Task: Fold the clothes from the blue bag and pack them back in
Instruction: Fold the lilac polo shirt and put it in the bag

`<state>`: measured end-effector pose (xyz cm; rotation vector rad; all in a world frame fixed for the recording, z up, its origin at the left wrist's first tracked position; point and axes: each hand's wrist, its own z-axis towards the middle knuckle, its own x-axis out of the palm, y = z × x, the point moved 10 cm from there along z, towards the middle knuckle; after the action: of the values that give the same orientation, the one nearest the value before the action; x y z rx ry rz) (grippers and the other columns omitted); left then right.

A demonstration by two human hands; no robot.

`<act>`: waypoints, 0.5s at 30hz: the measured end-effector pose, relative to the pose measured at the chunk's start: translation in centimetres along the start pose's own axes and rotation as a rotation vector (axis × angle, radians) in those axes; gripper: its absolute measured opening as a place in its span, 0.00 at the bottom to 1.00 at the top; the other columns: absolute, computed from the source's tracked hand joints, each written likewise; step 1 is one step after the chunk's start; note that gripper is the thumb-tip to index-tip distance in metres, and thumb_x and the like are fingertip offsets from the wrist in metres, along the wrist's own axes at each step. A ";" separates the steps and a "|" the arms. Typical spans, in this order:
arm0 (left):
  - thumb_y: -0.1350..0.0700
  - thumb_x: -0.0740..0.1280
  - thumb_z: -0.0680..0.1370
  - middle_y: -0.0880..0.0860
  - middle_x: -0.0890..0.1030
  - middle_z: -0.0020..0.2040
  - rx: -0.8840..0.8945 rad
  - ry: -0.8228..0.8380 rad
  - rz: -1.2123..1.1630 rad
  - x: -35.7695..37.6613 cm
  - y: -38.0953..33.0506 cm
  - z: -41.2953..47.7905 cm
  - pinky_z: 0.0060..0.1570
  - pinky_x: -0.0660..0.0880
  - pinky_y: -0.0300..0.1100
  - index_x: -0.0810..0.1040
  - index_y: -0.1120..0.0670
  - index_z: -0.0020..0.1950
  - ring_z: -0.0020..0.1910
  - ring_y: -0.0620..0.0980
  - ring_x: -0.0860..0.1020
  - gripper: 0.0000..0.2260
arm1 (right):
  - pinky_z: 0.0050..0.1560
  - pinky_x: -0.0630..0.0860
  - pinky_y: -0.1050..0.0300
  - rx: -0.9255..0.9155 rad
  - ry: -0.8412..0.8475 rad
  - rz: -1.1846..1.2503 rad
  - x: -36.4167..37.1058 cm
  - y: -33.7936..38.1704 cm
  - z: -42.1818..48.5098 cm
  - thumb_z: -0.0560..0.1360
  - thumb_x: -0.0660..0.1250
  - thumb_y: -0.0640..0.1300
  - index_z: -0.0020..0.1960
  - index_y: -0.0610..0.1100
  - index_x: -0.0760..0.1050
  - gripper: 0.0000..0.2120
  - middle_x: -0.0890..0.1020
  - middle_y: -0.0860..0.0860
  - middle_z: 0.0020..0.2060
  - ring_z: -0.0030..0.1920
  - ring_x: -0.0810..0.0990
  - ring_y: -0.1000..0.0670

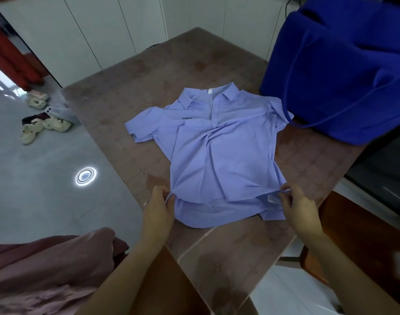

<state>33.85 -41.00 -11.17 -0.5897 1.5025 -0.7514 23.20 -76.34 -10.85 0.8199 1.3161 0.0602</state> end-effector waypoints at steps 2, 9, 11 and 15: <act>0.59 0.65 0.78 0.47 0.71 0.39 0.029 0.037 0.056 0.0 0.2 0.1 0.32 0.66 0.40 0.67 0.51 0.46 0.37 0.49 0.71 0.07 | 0.48 0.70 0.52 -0.066 0.095 -0.171 0.5 -0.3 0.2 0.78 0.63 0.41 0.61 0.43 0.71 0.12 0.81 0.46 0.43 0.41 0.80 0.41; 0.66 0.62 0.74 0.58 0.70 0.53 -0.078 0.097 0.363 -2.0 3.5 0.9 0.38 0.64 0.44 0.74 0.61 0.55 0.38 0.53 0.68 0.10 | 0.39 0.73 0.48 0.177 -0.111 -0.278 -5.7 -7.7 1.7 0.72 0.62 0.31 0.48 0.30 0.75 0.06 0.77 0.33 0.41 0.41 0.76 0.34; 0.64 0.62 0.76 0.59 0.73 0.51 -0.149 -0.001 0.282 -3.5 4.2 1.3 0.39 0.65 0.44 0.75 0.62 0.56 0.40 0.53 0.69 0.09 | 0.41 0.70 0.50 0.268 -0.184 -0.083 -7.4 -8.8 1.6 0.74 0.58 0.34 0.52 0.33 0.75 0.10 0.77 0.35 0.44 0.41 0.75 0.37; 0.62 0.61 0.78 0.54 0.73 0.40 -0.255 -0.093 -0.061 -3.2 3.9 1.6 0.31 0.63 0.41 0.71 0.62 0.49 0.39 0.56 0.72 0.03 | 0.49 0.71 0.46 0.367 -0.160 0.133 -7.1 -8.7 1.0 0.77 0.59 0.34 0.61 0.36 0.71 0.13 0.77 0.39 0.48 0.48 0.76 0.39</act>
<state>35.94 -36.20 -11.98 -0.8542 1.5103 -0.5746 18.52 -86.60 -9.82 1.1990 1.1344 -0.1438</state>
